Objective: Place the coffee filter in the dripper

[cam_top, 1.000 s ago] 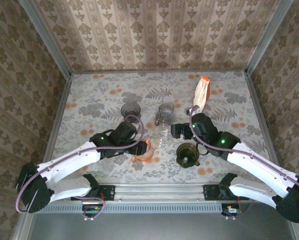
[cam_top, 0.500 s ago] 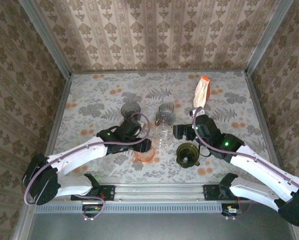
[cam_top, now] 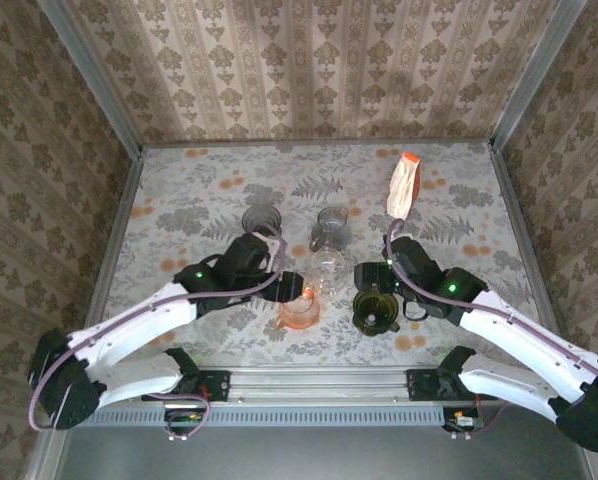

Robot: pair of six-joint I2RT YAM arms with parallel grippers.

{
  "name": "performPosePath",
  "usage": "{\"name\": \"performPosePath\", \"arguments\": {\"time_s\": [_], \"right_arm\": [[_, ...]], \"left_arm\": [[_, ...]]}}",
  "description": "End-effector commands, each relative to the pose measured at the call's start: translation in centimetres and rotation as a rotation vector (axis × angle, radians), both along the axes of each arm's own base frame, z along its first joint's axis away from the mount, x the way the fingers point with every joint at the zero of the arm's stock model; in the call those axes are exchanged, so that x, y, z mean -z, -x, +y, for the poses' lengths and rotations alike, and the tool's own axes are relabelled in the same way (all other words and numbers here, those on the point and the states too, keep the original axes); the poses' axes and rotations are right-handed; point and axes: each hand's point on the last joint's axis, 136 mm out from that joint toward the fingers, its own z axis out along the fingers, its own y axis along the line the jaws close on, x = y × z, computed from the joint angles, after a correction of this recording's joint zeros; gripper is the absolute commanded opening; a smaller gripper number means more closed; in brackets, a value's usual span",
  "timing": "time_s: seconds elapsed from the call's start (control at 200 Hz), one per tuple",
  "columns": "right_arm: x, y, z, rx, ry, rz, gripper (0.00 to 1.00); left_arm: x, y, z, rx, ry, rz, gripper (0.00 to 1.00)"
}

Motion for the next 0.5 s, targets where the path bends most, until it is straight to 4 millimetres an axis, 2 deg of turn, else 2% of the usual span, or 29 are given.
{"name": "performPosePath", "arguments": {"time_s": [0.0,0.13,0.24,0.365,0.495], "right_arm": [[2.7,3.4,-1.4,0.036,0.017,0.158,0.96],[3.3,4.9,-2.1,0.070,-0.011,0.183,0.97],[4.5,6.2,-1.9,0.088,-0.048,0.250,0.97],[5.5,7.1,-2.5,0.123,-0.033,0.284,0.97],[6.1,7.8,-1.5,0.101,-0.071,0.326,0.97]], "left_arm": [[-0.7,-0.3,1.4,-0.054,0.023,-0.011,0.79],[-1.1,-0.6,2.2,-0.087,0.051,-0.032,0.79],[-0.8,-0.7,2.6,-0.091,0.065,-0.010,0.79],[-0.4,-0.6,2.9,-0.092,0.070,0.002,0.79],[0.2,-0.5,3.3,-0.102,0.078,0.010,0.79]]}}
